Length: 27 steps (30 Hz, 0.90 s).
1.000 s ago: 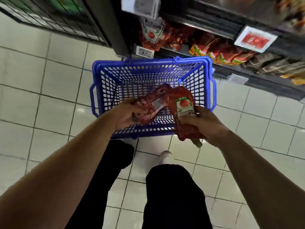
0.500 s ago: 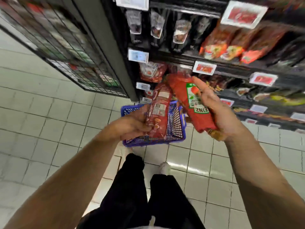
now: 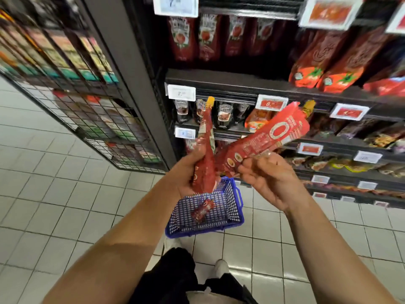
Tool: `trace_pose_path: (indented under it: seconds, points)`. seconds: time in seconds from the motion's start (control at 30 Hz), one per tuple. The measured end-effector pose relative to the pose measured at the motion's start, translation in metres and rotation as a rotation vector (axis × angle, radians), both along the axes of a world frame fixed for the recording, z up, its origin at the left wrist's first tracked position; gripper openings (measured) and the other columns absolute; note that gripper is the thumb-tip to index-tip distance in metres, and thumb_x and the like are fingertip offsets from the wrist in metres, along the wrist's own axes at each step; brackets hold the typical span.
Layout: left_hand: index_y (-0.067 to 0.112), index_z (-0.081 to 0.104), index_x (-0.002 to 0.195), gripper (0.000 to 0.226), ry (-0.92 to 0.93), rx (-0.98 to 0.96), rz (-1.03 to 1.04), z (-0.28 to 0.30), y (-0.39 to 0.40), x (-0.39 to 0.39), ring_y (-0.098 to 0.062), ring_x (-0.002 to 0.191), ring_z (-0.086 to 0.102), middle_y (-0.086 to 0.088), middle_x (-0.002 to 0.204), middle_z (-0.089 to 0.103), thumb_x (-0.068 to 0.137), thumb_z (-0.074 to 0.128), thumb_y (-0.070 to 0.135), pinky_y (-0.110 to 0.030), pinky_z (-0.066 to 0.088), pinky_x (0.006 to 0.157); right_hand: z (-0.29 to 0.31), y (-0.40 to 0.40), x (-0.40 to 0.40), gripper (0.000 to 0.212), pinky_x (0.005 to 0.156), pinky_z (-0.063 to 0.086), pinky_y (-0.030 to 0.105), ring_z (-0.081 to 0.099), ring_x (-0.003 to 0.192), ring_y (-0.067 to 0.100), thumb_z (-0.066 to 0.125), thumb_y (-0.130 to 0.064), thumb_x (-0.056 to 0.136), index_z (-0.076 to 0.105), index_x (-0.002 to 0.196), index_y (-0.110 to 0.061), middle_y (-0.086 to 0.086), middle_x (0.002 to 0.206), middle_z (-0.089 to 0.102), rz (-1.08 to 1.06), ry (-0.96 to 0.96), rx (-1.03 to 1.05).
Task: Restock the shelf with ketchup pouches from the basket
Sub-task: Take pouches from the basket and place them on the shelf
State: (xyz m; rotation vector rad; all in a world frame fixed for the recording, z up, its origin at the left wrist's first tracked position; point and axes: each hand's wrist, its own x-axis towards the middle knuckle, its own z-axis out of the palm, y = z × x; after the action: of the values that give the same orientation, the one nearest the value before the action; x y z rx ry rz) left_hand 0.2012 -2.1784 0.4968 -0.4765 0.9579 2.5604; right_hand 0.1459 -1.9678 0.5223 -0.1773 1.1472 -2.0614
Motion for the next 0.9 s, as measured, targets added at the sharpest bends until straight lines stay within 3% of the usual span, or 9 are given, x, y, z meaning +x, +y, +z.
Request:
trace_pose_path:
  seconds: [0.07, 0.13, 0.23, 0.3, 0.43, 0.57, 0.67, 0.8, 0.9]
  points:
    - [0.010, 0.064, 0.095, 0.073, 0.037, 0.033, 0.028, 0.004, -0.003, -0.009, -0.020, 0.062, 0.067, -0.007, 0.075, 0.070, 0.040, 0.099, 0.044, -0.029, 0.057, 0.061, 0.005, -0.019, 0.000, 0.049, 0.052, 0.046, 0.027, 0.055, 0.041, 0.013, 0.089, -0.060, 0.057, 0.066, 0.056, -0.018, -0.002, 0.041, 0.050, -0.062, 0.013, 0.085]
    - [0.011, 0.059, 0.087, 0.051, 0.111, 0.123, 0.028, 0.010, -0.012, -0.016, -0.019, 0.061, 0.063, -0.003, 0.070, 0.063, 0.056, 0.090, 0.037, -0.028, 0.054, 0.059, 0.009, -0.032, -0.007, 0.065, 0.054, 0.031, 0.030, 0.039, 0.034, 0.011, 0.076, -0.078, 0.061, 0.047, 0.044, -0.022, -0.005, 0.034, 0.033, -0.029, -0.002, 0.153]
    - [0.004, 0.061, 0.094, 0.042, 0.133, 0.197, 0.022, 0.016, -0.029, -0.028, -0.024, 0.075, 0.065, -0.010, 0.085, 0.059, 0.066, 0.076, 0.032, -0.033, 0.055, 0.071, 0.018, -0.054, -0.020, 0.071, 0.050, 0.041, 0.028, 0.043, 0.040, 0.016, 0.074, -0.079, 0.062, 0.049, 0.055, -0.013, 0.001, 0.043, 0.045, -0.034, 0.049, 0.312]
    - [0.001, 0.067, 0.105, 0.052, 0.103, 0.170, 0.019, 0.013, -0.038, -0.037, -0.027, 0.076, 0.068, -0.013, 0.089, 0.063, 0.064, 0.073, 0.033, -0.037, 0.056, 0.072, 0.018, -0.068, -0.026, 0.061, 0.064, 0.058, 0.034, 0.065, 0.060, 0.021, 0.079, -0.076, 0.057, 0.068, 0.070, -0.018, 0.008, 0.065, 0.066, -0.123, 0.119, 0.455]
    - [-0.003, 0.065, 0.121, 0.059, 0.048, 0.074, -0.008, 0.013, -0.049, -0.058, -0.024, 0.069, 0.067, -0.012, 0.077, 0.067, 0.078, 0.053, 0.037, -0.037, 0.056, 0.068, 0.014, -0.086, -0.036, 0.026, 0.067, 0.051, 0.028, 0.067, 0.065, 0.014, 0.079, -0.045, 0.066, 0.073, 0.073, -0.020, -0.003, 0.071, 0.072, -0.267, 0.337, 0.552]
    - [-0.010, 0.066, 0.117, 0.056, -0.033, -0.043, 0.030, 0.019, -0.059, -0.084, -0.023, 0.074, 0.055, -0.012, 0.083, 0.059, 0.079, 0.056, 0.030, -0.036, 0.048, 0.074, 0.013, -0.087, -0.057, 0.042, 0.071, 0.044, 0.036, 0.053, 0.074, 0.026, 0.065, -0.022, 0.057, 0.066, 0.095, -0.004, 0.016, 0.081, 0.056, -0.367, 0.123, 0.364]
    - [0.002, 0.074, 0.089, 0.030, -0.050, -0.029, 0.055, 0.024, -0.066, -0.099, -0.027, 0.074, 0.057, -0.013, 0.085, 0.061, 0.083, 0.053, 0.022, -0.040, 0.052, 0.078, 0.022, -0.077, -0.080, 0.043, 0.079, 0.050, 0.041, 0.059, 0.078, 0.030, 0.053, -0.008, 0.061, 0.067, 0.101, 0.001, 0.018, 0.085, 0.061, -0.297, -0.064, 0.098]
    - [-0.006, 0.060, 0.116, 0.055, -0.087, -0.023, 0.048, 0.023, -0.070, -0.116, -0.028, 0.076, 0.063, -0.014, 0.086, 0.060, 0.067, 0.069, 0.017, -0.046, 0.050, 0.086, 0.017, -0.059, -0.112, 0.043, 0.090, 0.055, 0.048, 0.068, 0.085, 0.030, 0.054, -0.003, 0.062, 0.075, 0.099, -0.007, 0.015, 0.093, 0.070, -0.183, -0.124, -0.014]
    - [0.003, 0.058, 0.117, 0.058, -0.110, -0.099, 0.033, 0.023, -0.062, -0.127, -0.026, 0.080, 0.068, -0.011, 0.088, 0.068, 0.065, 0.081, 0.019, -0.046, 0.050, 0.084, 0.012, -0.052, -0.134, 0.032, 0.083, 0.059, 0.048, 0.072, 0.088, 0.030, 0.071, -0.008, 0.065, 0.079, 0.097, -0.009, 0.017, 0.100, 0.074, -0.111, -0.158, 0.042]
